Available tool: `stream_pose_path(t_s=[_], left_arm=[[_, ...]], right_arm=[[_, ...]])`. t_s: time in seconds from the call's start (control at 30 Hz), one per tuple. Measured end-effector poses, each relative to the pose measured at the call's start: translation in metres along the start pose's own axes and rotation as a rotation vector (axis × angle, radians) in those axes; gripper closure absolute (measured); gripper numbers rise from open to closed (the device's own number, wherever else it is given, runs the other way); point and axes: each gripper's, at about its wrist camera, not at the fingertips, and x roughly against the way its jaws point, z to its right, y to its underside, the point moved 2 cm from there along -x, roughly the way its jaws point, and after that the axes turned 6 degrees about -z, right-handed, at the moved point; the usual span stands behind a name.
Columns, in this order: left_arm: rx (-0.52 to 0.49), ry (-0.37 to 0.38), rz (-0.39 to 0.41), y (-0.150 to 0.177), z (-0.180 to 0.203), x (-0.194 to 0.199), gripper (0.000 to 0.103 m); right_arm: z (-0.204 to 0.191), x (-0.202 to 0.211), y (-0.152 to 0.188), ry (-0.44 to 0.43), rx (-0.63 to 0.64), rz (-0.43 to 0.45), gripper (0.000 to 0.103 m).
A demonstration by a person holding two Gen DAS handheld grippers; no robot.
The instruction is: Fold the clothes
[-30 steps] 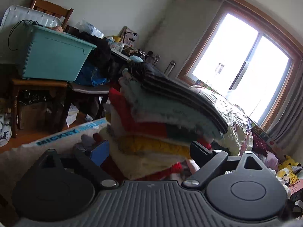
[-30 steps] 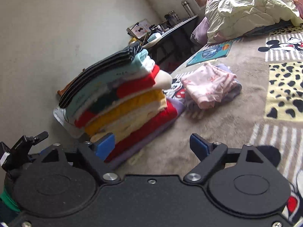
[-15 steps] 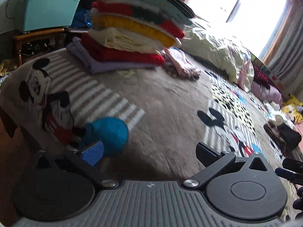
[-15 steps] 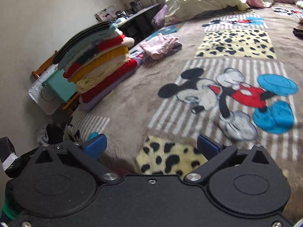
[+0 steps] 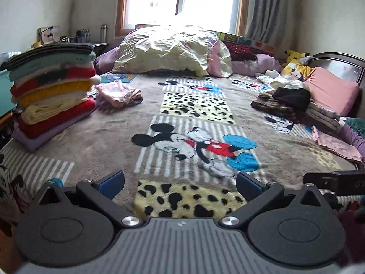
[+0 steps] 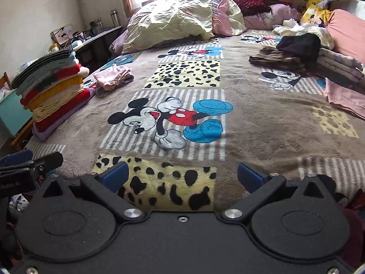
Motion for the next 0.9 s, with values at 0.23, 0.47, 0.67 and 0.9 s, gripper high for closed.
stream_pose_path(t_s=[0.23, 0.47, 0.67, 0.9], left_arm=[[-0.051, -0.008, -0.008, -0.006, 0.041, 0.004, 0.000], [-0.134, -0.033, -0.001, -0.006, 0.072, 0.002, 0.000], [-0.210, -0.081, 0.009, -0.009, 0.090, -0.006, 0.000], [-0.221, -0.064, -0.002, -0.009, 0.094, -0.018, 0.000]], right_arm=[[0.006, 0.025, 0.008, 0.083, 0.010, 0.037, 0.001], [0.014, 0.033, 0.009, 0.132, -0.009, 0.051, 0.001], [0.020, 0.032, 0.006, 0.148, -0.028, 0.052, 0.001], [0.028, 0.028, 0.003, 0.160, -0.054, 0.053, 0.001]])
